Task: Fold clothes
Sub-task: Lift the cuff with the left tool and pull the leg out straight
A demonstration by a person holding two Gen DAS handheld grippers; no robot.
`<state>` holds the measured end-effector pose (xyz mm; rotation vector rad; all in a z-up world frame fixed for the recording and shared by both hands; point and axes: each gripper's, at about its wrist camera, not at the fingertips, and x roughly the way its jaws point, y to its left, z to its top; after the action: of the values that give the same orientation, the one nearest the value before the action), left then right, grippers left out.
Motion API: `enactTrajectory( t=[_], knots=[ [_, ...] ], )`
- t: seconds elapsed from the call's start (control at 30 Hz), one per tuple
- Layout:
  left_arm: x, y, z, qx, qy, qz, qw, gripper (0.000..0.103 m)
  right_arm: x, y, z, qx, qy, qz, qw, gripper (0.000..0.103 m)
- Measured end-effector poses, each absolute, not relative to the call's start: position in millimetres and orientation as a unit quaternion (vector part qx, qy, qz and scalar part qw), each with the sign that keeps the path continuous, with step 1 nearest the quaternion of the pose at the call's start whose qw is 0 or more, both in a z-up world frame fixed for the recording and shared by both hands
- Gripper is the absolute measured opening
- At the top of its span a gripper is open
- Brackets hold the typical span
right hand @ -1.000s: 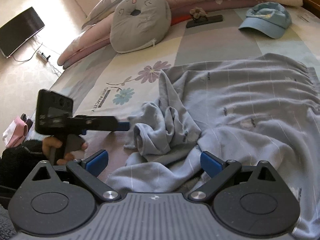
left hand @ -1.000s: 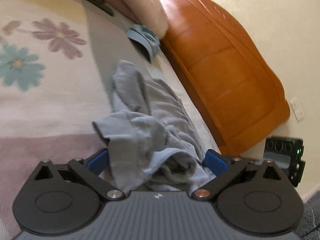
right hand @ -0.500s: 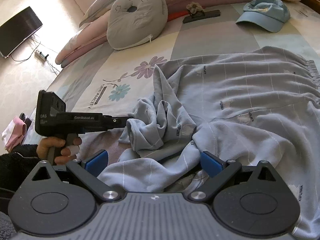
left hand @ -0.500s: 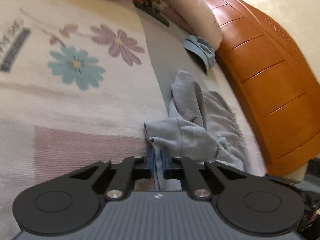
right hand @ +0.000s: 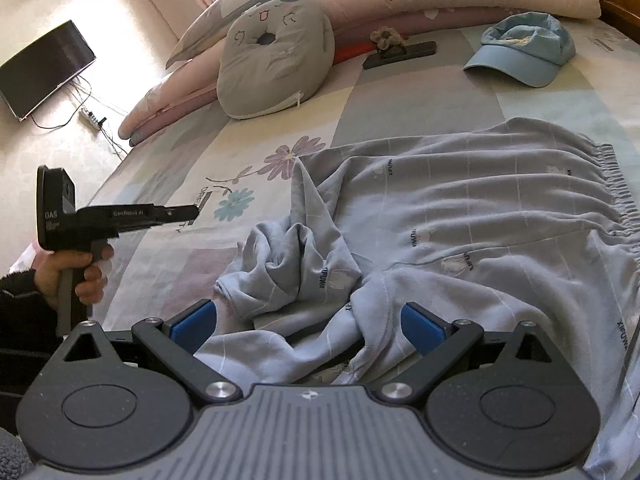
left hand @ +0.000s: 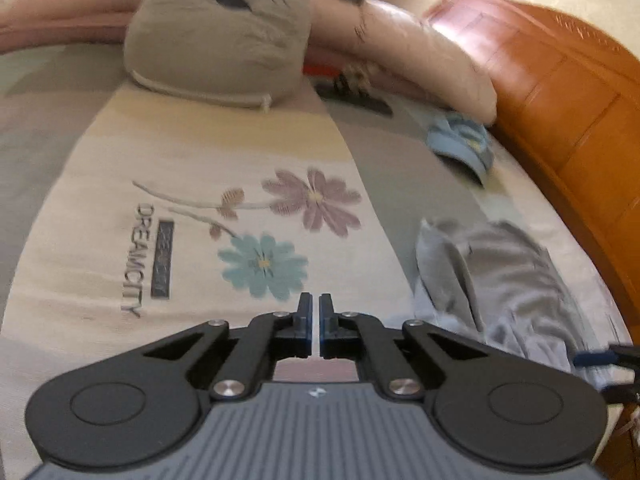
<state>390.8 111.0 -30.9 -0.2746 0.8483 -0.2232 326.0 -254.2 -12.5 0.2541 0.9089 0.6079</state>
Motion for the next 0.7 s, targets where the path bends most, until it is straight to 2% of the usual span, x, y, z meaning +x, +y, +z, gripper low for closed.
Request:
enactTrajectory(
  t=[0.1, 0.17, 0.27, 0.4, 0.5, 0.7],
  knots=[
    [380, 108, -36, -0.179, 0.438, -0.146, 0.869, 0.012, 326, -253, -14, 0.122, 0.432, 0.289, 0.845, 0.101],
    [370, 105, -46, -0.235, 0.449, -0.17, 0.845, 0.028, 326, -252, -16, 0.124, 0.434, 0.287, 0.845, 0.101],
    [355, 102, -68, -0.342, 0.46, -0.193, 0.796, 0.044, 327, -252, -19, 0.132, 0.437, 0.283, 0.844, 0.101],
    [346, 96, -102, -0.46, 0.474, -0.197, 0.725, 0.05, 327, -250, -21, 0.132, 0.44, 0.281, 0.842, 0.102],
    [345, 91, -124, -0.524, 0.472, -0.196, 0.681, 0.061, 327, -249, -20, 0.13, 0.44, 0.281, 0.843, 0.102],
    [348, 96, -132, -0.569, 0.425, -0.15, 0.688, 0.062, 329, -252, -19, 0.129, 0.438, 0.275, 0.846, 0.103]
  ],
)
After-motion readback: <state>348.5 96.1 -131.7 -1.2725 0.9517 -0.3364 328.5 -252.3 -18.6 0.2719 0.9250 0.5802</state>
